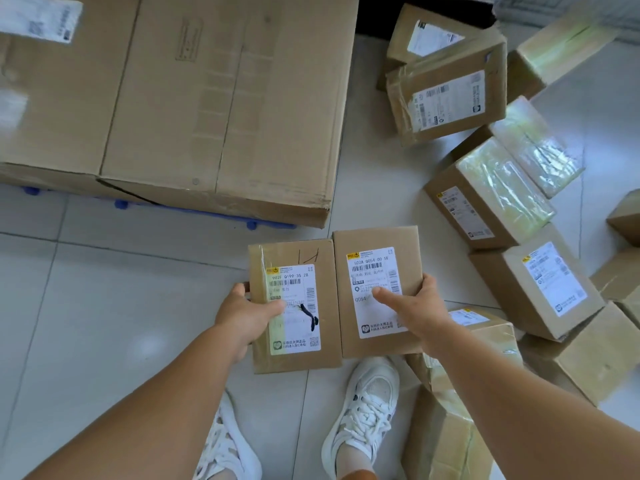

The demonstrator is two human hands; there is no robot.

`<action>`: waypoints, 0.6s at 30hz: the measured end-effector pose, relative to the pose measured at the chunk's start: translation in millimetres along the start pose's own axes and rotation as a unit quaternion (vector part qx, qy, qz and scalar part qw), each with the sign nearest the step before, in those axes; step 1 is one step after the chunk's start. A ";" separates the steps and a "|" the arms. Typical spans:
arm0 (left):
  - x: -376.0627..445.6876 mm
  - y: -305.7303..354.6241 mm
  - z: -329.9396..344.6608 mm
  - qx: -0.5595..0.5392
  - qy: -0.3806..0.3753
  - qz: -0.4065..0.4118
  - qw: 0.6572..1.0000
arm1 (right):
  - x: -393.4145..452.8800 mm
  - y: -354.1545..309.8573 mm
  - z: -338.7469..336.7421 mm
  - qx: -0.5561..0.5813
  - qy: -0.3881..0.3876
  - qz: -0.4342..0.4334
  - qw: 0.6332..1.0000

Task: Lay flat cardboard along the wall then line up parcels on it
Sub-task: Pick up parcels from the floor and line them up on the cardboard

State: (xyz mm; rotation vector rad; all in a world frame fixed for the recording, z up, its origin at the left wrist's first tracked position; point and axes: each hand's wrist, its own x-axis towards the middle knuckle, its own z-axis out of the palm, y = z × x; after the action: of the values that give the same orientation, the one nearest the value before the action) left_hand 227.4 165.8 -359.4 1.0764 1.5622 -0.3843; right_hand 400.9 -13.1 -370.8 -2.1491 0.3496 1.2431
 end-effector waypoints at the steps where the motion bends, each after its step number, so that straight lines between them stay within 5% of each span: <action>1: -10.3 4.7 -7.2 -0.006 -0.004 0.003 1.000 | -12.4 -5.9 -3.1 0.004 0.003 -0.005 1.000; 18: -160.0 135.0 -164.2 -0.058 -0.005 0.147 0.987 | -213.1 -183.4 -16.6 0.082 0.039 -0.136 0.986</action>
State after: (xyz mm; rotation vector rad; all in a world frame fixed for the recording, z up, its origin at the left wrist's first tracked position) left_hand 225.3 290.2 -124.2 1.1903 1.3738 -0.0962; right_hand 394.7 101.0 -113.4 -2.0277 0.1755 0.9461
